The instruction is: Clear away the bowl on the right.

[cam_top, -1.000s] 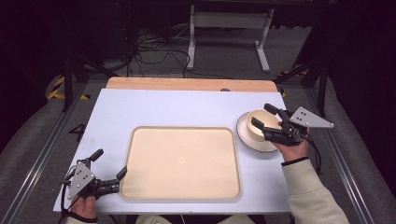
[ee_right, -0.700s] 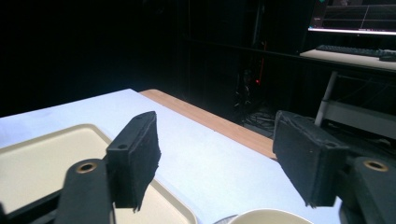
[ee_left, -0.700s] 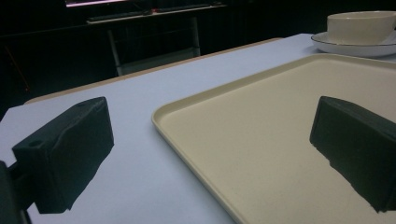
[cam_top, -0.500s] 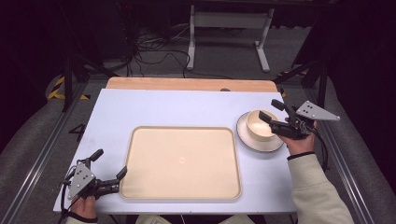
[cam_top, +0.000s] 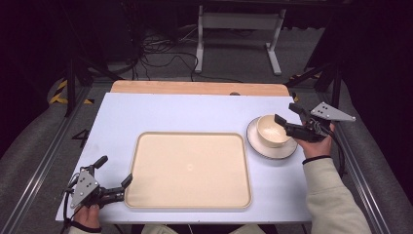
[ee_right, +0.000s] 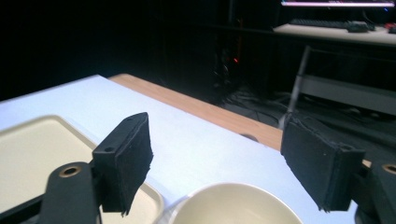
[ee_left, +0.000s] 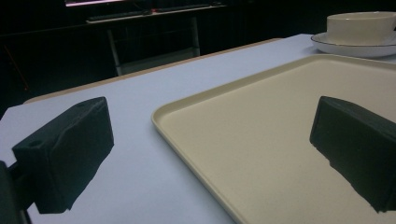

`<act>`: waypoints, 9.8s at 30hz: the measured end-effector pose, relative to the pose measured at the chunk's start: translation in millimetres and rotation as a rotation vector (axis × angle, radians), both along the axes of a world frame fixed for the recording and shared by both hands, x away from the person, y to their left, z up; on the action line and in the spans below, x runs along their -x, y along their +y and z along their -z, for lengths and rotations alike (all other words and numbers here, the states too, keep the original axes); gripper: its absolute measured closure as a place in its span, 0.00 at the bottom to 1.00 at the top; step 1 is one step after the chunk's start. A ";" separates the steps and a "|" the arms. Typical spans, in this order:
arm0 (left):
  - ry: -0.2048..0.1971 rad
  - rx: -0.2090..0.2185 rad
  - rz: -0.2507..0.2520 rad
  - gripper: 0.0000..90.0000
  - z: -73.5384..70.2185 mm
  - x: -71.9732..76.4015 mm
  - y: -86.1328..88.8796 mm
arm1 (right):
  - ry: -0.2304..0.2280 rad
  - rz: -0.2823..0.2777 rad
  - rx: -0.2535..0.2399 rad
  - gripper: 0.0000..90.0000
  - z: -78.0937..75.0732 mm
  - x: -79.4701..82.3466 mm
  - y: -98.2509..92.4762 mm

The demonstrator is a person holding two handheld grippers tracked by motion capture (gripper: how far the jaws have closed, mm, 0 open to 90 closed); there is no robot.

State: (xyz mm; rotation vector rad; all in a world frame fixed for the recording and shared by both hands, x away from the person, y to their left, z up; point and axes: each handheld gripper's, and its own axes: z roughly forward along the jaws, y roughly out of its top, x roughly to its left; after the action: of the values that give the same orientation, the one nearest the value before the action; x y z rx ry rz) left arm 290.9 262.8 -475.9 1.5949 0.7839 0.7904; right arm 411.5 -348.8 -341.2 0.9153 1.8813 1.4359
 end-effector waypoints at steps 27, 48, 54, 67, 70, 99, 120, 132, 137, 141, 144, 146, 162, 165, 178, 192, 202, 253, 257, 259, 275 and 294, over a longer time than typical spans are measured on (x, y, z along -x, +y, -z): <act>0.000 -0.003 0.000 0.00 -0.1 0.2 0.0 | 0.377 0.135 0.170 0.58 24.8 -38.7 -19.5; 0.000 -0.006 0.000 0.00 -0.2 0.4 -0.1 | 0.635 0.228 0.275 0.63 34.1 -66.3 -22.7; 0.000 -0.007 0.000 0.00 -0.2 0.3 -0.1 | 0.687 0.242 0.259 0.66 40.8 -72.8 -22.6; -0.011 -0.010 -0.001 0.00 0.1 1.6 -0.4 | 0.800 0.248 0.266 0.83 50.0 -87.8 -20.0; -0.012 -0.010 -0.001 0.00 0.2 1.8 -0.4 | 0.817 0.259 0.271 0.86 51.9 -90.2 -18.0; -0.003 -0.010 -0.001 0.00 -0.1 0.8 -0.4 | 0.918 0.295 0.139 0.93 42.4 -86.0 -30.5; -0.003 -0.010 0.000 0.00 -0.1 0.6 -0.6 | 0.895 0.291 0.185 0.92 1.9 -78.3 -17.2; -0.001 -0.008 0.000 0.00 -0.1 0.4 -0.6 | 0.886 0.277 0.164 0.93 -8.4 -72.6 -15.8; -0.001 -0.010 0.003 0.00 -0.2 0.2 -0.9 | 0.868 0.267 0.186 0.92 -12.5 -67.9 -8.3; -0.001 -0.011 0.003 0.00 -0.2 0.3 -0.8 | 0.865 0.237 0.192 0.92 -15.1 -64.5 1.7; 0.002 -0.015 0.002 0.00 -0.4 0.4 -0.8 | 0.870 0.217 0.195 0.92 -14.9 -63.1 9.8; 0.001 -0.015 0.002 0.00 -0.4 0.4 -0.8 | 0.871 0.207 0.196 0.92 -14.6 -62.4 13.7; 0.000 -0.018 0.001 0.00 -0.4 0.6 -0.9 | 0.862 0.093 0.206 0.92 -23.5 -51.3 60.0; 0.000 -0.017 0.001 0.00 -0.4 0.5 -0.9 | 0.857 0.066 0.201 0.92 -24.5 -47.6 72.6; -0.004 -0.026 -0.001 0.00 -0.3 0.6 -2.4 | 0.856 -0.033 0.221 0.92 -27.2 -40.8 110.7; -0.003 -0.076 0.015 0.00 -1.0 -0.1 -6.4 | 0.848 -0.119 0.253 0.92 -29.5 -35.4 148.1; -0.006 -0.065 0.027 0.00 -0.7 0.3 -5.1 | 0.849 -0.179 0.275 0.92 -29.8 -32.7 177.2; -0.026 -0.072 0.044 0.00 -0.4 1.9 -4.4 | 0.954 -0.272 0.314 0.92 50.0 -43.9 244.3; -0.027 -0.073 0.044 0.00 -0.4 2.0 -4.4 | 0.964 -0.275 0.313 0.92 55.1 -43.9 247.1; -0.030 -0.079 0.046 0.00 -0.5 2.0 -4.3 | 0.965 -0.275 0.316 0.92 57.9 -44.4 247.7; -0.016 -0.056 0.031 0.00 -0.4 1.0 -3.9 | 0.975 -0.273 0.327 0.91 69.7 -45.0 252.6; 0.004 -0.066 0.009 0.00 -1.1 -0.6 -5.5 | 0.858 -0.250 0.318 0.78 53.6 -34.6 241.2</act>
State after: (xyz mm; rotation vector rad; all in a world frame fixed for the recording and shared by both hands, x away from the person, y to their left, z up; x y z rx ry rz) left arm 291.5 257.3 -474.8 1.6582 0.7595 0.8145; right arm 446.1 -107.7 -394.8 1.2861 2.8267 0.8572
